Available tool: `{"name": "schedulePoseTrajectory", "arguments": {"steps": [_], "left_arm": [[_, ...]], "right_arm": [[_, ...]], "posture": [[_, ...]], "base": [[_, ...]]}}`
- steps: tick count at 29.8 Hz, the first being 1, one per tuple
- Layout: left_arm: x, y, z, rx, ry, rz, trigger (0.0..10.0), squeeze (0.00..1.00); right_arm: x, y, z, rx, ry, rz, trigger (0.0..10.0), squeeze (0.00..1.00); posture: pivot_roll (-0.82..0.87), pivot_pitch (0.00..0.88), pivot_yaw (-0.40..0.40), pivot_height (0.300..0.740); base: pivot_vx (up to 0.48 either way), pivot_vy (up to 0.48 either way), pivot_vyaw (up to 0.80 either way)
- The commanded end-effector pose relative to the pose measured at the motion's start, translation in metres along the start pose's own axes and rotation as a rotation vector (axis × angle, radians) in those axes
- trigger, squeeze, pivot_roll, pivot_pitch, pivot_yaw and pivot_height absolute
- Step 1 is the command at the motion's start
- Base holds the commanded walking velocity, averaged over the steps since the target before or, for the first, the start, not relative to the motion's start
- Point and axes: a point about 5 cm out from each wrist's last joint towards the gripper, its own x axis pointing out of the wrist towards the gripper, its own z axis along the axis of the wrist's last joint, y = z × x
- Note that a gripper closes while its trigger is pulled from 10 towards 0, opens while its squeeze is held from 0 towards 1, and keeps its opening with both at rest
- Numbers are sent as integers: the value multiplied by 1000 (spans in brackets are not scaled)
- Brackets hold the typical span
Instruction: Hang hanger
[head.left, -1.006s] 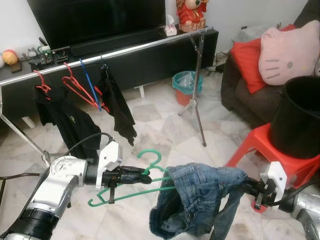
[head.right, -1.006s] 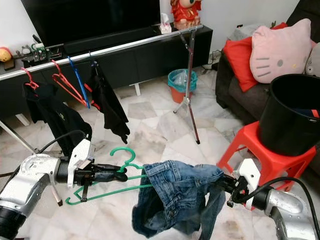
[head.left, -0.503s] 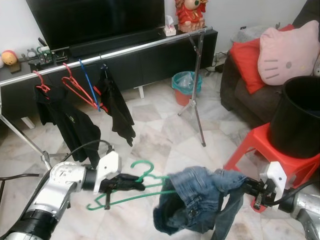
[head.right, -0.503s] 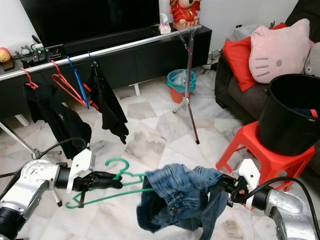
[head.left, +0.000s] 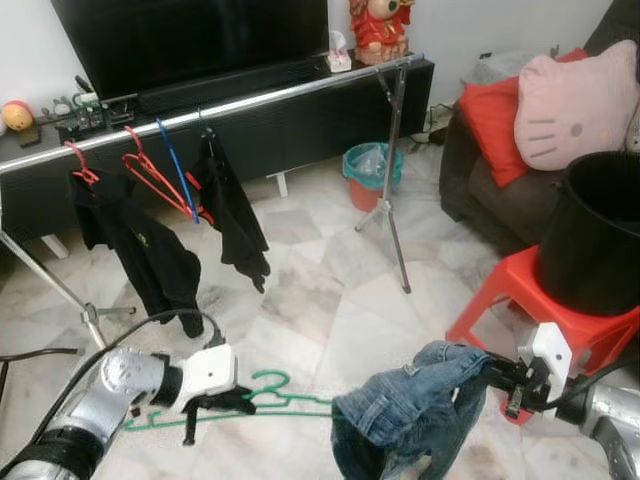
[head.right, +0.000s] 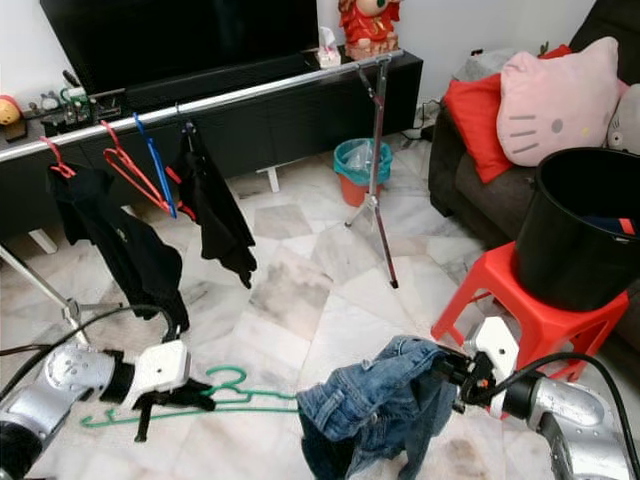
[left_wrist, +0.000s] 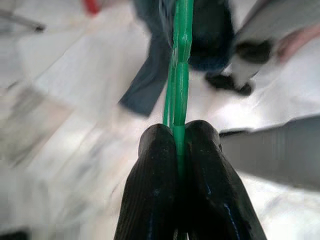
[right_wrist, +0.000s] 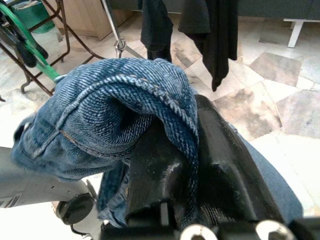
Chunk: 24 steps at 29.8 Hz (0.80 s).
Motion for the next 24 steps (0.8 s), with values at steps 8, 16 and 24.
{"name": "schedulePoseTrajectory", "arguments": {"steps": [8,16,24], "left_arm": [[-5,12,-13,3,64,241,10000,0],[-8,29,-11,-214,-111,503,10000,0],[0,41,-8,-439,-207,812,10000,0]], "right_arm": [[7,-8,14,-83,-51,-77,0,0],[14,-17,2,-104,-29,-262,0,0],[33,-17,-3,-59,-124,-472,0,0]], "posture": [[60,13,92,740],[62,14,90,740],[63,14,88,740]], "base": [[0,0,0],[0,0,0],[0,0,0]]}}
